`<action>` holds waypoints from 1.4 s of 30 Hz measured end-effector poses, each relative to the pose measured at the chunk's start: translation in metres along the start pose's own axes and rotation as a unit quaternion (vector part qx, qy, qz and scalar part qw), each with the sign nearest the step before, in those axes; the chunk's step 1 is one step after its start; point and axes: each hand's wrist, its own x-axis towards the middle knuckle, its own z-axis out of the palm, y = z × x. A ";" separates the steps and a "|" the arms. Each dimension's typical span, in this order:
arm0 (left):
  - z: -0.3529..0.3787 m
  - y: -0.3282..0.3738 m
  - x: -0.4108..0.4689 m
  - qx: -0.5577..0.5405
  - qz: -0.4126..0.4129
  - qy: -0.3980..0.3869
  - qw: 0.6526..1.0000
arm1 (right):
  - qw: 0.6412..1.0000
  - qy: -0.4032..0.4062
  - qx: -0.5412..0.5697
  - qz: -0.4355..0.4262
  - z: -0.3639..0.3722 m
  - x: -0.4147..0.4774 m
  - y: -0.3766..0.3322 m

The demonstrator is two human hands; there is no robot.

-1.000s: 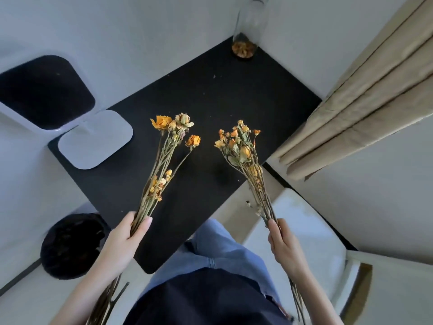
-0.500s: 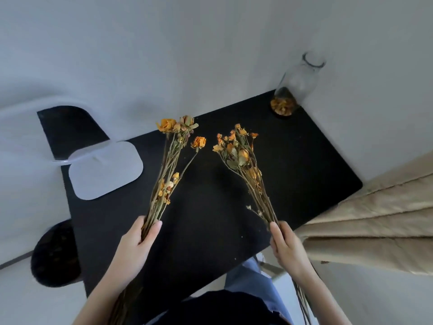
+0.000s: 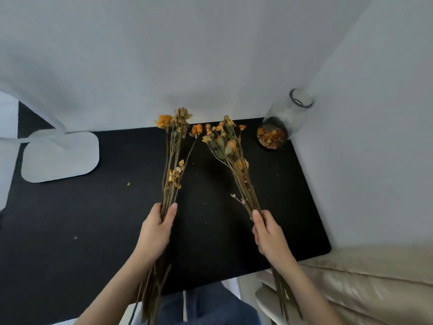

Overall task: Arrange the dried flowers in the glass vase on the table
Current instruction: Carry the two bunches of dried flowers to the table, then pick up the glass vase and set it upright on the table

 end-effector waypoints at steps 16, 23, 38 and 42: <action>0.139 0.007 0.033 0.106 0.026 -0.046 0.993 | 0.996 -0.025 -0.081 -0.013 0.024 0.056 0.022; 0.134 0.001 0.046 0.456 0.108 -0.057 0.881 | 0.975 -0.002 -0.214 -0.053 0.017 0.068 0.025; 0.074 0.013 0.101 0.215 0.454 0.029 0.864 | 0.938 0.171 -0.219 -0.207 -0.032 0.104 0.014; 0.100 0.053 0.115 0.101 0.486 -0.006 0.868 | 0.913 0.255 -0.148 -0.284 -0.050 0.125 0.000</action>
